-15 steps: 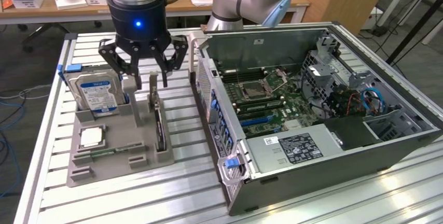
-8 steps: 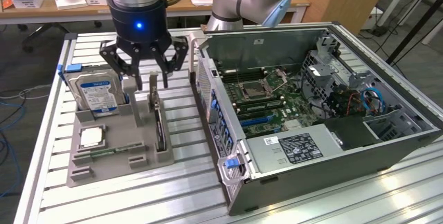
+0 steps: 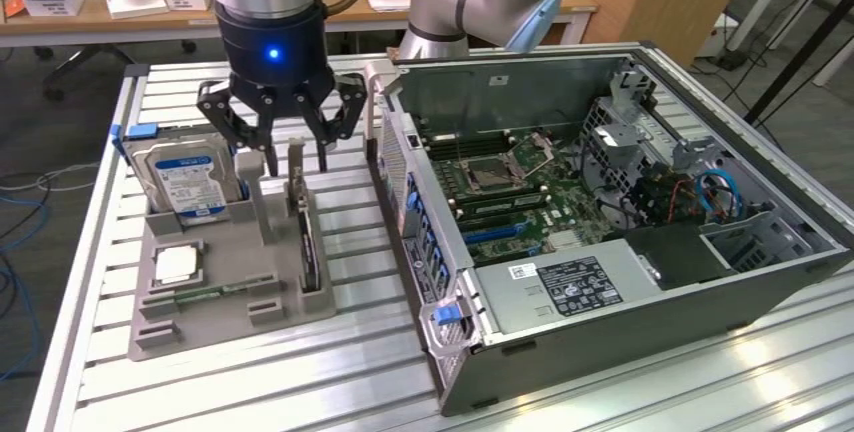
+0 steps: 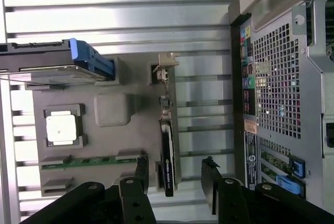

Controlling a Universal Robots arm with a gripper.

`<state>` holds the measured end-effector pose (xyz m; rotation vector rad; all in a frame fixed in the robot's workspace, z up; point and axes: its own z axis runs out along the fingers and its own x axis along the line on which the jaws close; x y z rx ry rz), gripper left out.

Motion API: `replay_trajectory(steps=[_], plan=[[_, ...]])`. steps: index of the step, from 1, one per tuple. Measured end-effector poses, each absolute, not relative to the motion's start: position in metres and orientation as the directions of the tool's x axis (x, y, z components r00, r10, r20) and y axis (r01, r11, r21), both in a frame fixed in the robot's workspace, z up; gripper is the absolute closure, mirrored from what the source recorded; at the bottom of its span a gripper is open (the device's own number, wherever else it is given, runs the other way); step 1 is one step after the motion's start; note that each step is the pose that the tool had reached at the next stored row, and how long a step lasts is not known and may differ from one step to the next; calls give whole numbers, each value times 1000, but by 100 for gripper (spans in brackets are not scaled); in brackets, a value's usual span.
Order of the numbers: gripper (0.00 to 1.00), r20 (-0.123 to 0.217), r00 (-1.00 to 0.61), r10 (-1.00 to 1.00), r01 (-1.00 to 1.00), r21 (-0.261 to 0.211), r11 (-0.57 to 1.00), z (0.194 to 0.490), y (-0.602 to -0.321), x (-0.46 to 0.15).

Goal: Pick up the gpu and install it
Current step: 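Pick up the gpu and move the gpu toward the slot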

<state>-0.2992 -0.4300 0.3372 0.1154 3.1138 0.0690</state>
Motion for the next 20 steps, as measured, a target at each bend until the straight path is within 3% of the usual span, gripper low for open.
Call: replay_trajectory(steps=[20], plan=[[47, -23, -997, 73, 72, 45, 996, 327, -430, -296]])
